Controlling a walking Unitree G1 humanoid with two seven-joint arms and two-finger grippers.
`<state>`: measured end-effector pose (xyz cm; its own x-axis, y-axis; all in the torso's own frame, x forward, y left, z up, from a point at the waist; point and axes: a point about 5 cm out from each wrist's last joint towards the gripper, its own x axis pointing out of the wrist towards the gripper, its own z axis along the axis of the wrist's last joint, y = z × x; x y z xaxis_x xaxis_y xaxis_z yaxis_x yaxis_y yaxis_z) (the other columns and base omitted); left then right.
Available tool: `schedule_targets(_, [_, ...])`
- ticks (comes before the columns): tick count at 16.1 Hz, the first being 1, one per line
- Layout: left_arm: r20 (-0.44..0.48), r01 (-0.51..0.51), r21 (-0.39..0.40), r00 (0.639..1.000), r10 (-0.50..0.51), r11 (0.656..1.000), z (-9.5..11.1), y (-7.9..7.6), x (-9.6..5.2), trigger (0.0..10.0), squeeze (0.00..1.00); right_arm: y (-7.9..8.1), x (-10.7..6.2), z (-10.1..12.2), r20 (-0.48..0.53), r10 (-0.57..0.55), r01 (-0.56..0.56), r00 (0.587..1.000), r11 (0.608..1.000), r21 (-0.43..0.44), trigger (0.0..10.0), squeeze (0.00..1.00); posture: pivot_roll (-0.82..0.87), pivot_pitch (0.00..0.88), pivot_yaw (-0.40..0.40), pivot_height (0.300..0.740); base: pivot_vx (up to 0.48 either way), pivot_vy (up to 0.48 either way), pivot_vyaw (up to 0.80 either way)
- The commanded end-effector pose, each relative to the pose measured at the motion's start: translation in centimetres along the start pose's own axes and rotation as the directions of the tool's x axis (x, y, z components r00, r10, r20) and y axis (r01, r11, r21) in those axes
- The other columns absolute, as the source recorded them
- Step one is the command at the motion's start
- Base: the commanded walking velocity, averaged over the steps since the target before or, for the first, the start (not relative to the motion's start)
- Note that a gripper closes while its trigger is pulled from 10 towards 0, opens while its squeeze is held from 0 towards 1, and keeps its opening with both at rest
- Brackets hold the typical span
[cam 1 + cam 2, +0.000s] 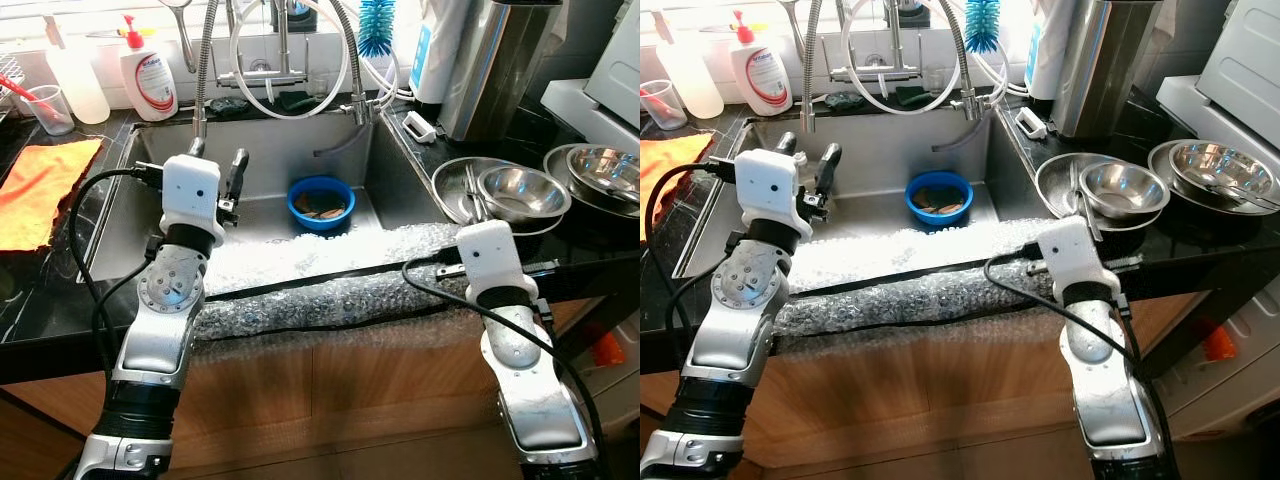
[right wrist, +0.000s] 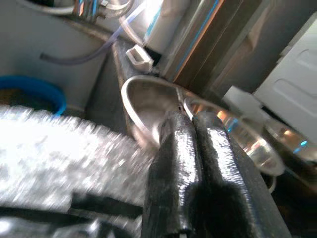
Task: Kitchen organization
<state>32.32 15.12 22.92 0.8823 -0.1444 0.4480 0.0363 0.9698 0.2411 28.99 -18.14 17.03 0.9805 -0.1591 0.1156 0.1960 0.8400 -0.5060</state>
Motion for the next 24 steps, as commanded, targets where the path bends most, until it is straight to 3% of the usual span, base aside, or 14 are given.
schedule_targets(1, [0.012,0.003,-0.004,1.000,-0.002,1.000,0.3,0.0,0.3,10.0,0.00,-0.9,0.1,1.2,0.060,-0.049,0.049,0.997,0.999,0.012,0.0,0.00,-0.05,0.023,-0.002,0.740,0.000,0.000,0.00])
schedule_targets(5, [0.018,-0.003,-0.003,1.000,0.004,1.000,0.4,0.1,0.3,10.0,0.00,-0.7,0.3,2.1,0.121,-0.047,0.043,0.992,0.998,0.037,0.2,0.00,-0.05,0.021,-0.003,0.740,0.000,0.000,0.00])
schedule_targets(6, [0.018,-0.004,-0.002,1.000,0.004,1.000,0.4,0.1,0.3,10.0,0.00,-0.5,0.4,2.2,0.127,-0.037,0.032,0.991,0.999,0.042,8.2,0.00,-0.05,0.018,-0.004,0.740,0.000,0.000,0.00])
schedule_targets(7, [0.018,-0.004,-0.001,1.000,0.004,1.000,0.4,0.1,0.3,10.0,0.00,-0.4,0.4,2.2,0.125,-0.034,0.028,0.992,0.998,0.048,8.2,0.00,-0.05,0.018,-0.004,0.740,0.000,0.000,0.00])
schedule_targets(8, [0.022,0.001,0.010,1.000,-0.002,1.000,0.5,0.0,0.3,10.0,0.00,-0.1,0.4,2.9,0.166,-0.018,0.003,0.986,0.996,0.093,10.0,0.00,-0.05,0.016,-0.004,0.740,0.000,0.000,0.00])
schedule_targets(10, [0.025,0.001,0.010,1.000,-0.002,1.000,0.5,0.0,0.4,10.0,0.00,0.1,0.5,3.9,0.198,-0.005,-0.050,0.980,0.961,0.271,10.0,0.00,-0.05,0.016,-0.004,0.740,0.000,0.000,0.00])
schedule_targets(12, [0.029,-0.003,0.008,1.000,0.003,1.000,0.7,0.1,0.5,10.0,0.00,0.4,0.8,5.5,0.275,0.021,-0.147,0.961,0.882,0.448,10.0,0.00,-0.05,0.010,-0.002,0.740,0.000,0.000,0.00])
schedule_targets(15, [0.009,-0.071,-0.102,0.997,0.072,0.992,0.7,1.1,0.8,10.0,0.00,0.5,1.3,6.8,0.297,0.014,-0.241,0.955,0.623,0.744,10.0,0.00,-0.05,0.013,-0.001,0.740,0.000,0.000,0.00])
schedule_targets(16, [0.002,-0.092,-0.168,0.996,0.093,0.981,0.8,1.4,0.9,10.0,0.00,0.7,1.5,6.7,0.290,0.032,-0.271,0.956,0.465,0.842,10.0,0.00,-0.04,0.014,-0.002,0.740,0.000,0.000,0.00])
schedule_targets(18, [-0.020,-0.105,-0.268,0.994,0.103,0.958,0.7,1.6,0.9,10.0,0.00,1.1,1.4,6.3,0.301,0.070,-0.307,0.951,0.328,0.893,10.0,0.00,-0.04,0.014,-0.002,0.740,0.000,0.000,0.00])
schedule_targets(19, [-0.062,-0.113,-0.412,0.993,0.096,0.904,0.3,1.6,0.9,10.0,0.00,1.6,0.8,5.6,0.330,0.122,-0.347,0.936,0.164,0.924,10.0,0.00,-0.04,0.022,-0.001,0.740,0.000,0.000,0.00])
schedule_targets(20, [-0.073,-0.112,-0.454,0.993,0.089,0.884,0.2,1.5,0.9,10.0,0.00,1.7,0.7,5.4,0.335,0.135,-0.351,0.932,0.114,0.929,10.0,0.00,-0.04,0.022,-0.001,0.740,0.000,0.000,0.00])
schedule_targets(21, [-0.092,-0.103,-0.533,0.994,0.064,0.840,-0.1,1.3,0.8,10.0,0.00,1.9,0.2,4.9,0.354,0.155,-0.360,0.922,0.011,0.933,10.0,0.00,-0.04,0.027,0.001,0.740,0.000,0.000,0.00])
schedule_targets(24, [-0.088,-0.070,-0.719,0.996,0.009,0.691,-0.2,1.0,0.5,10.0,0.00,1.5,-0.9,3.7,0.396,0.160,-0.368,0.904,-0.180,0.912,10.0,0.00,-0.04,0.029,0.003,0.740,0.000,0.000,0.00])
